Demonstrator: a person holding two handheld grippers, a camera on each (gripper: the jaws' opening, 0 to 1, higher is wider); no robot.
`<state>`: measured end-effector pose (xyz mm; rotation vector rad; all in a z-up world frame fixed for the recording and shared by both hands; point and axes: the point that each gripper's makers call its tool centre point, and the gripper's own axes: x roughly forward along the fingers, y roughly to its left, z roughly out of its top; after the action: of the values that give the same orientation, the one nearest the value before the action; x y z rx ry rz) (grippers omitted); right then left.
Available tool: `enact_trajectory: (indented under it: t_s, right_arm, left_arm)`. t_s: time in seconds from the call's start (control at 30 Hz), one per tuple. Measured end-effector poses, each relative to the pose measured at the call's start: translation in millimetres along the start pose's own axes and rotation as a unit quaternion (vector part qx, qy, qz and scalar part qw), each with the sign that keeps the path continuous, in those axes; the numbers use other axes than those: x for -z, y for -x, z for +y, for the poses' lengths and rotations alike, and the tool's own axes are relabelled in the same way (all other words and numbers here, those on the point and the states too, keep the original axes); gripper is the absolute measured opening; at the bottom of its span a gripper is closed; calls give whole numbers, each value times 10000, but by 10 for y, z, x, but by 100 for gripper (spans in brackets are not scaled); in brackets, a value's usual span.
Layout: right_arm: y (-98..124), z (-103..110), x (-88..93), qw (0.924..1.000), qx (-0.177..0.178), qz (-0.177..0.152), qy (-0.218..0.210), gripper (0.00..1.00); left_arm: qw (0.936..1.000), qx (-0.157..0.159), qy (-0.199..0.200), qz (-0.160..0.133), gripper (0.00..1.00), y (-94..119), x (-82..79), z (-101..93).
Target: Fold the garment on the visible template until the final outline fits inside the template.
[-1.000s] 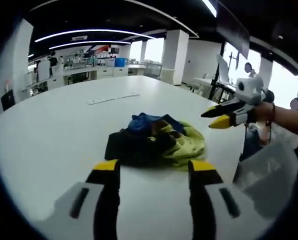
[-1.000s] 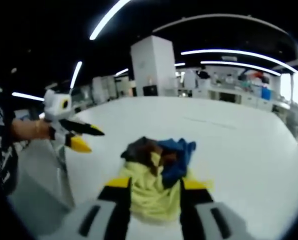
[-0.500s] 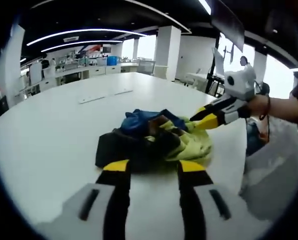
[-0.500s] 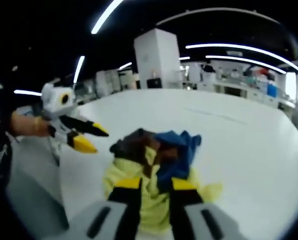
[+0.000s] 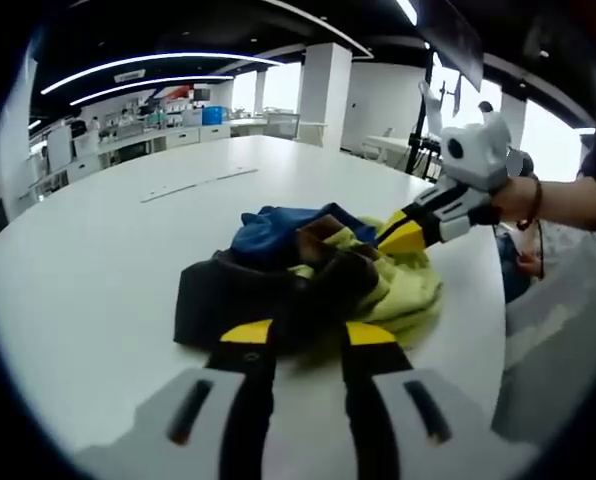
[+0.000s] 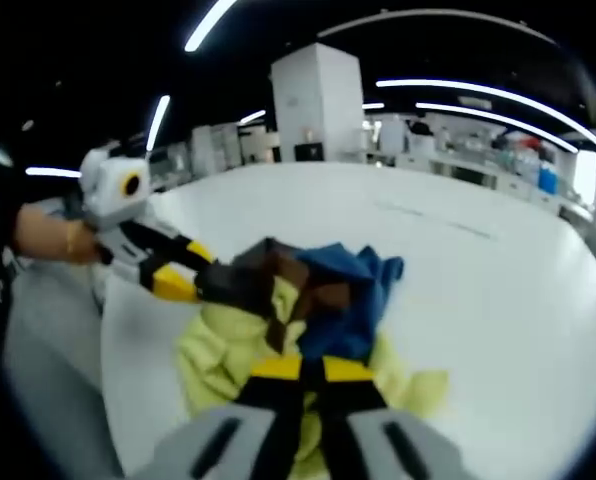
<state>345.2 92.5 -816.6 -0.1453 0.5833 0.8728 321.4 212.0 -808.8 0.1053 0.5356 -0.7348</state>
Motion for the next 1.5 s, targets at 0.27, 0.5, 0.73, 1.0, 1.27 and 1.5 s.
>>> enact_trajectory:
  t_s: [0.27, 0.5, 0.73, 1.0, 1.27, 1.5]
  right_arm:
    - [-25, 2, 22, 10000, 32, -9, -50, 0]
    - [22, 2, 3, 9998, 31, -84, -176, 0]
    - [167, 67, -75, 9997, -7, -177, -151, 0]
    - [352, 77, -156, 9998, 84, -158, 1, 0]
    - [610, 5, -357, 9986, 361, -360, 151, 0]
    - [824, -84, -592, 9964, 626, -488, 284, 0]
  left_arm:
    - [9987, -78, -488, 104, 12, -95, 39, -9]
    - [9978, -35, -647, 125, 0, -104, 36, -30]
    - [9996, 8, -290, -55, 0, 44, -71, -21]
    - [9993, -153, -202, -278, 0, 282, -234, -29]
    - [9972, -350, 171, -640, 0, 509, -506, -80]
    - [9959, -487, 138, -749, 0, 733, -725, -13]
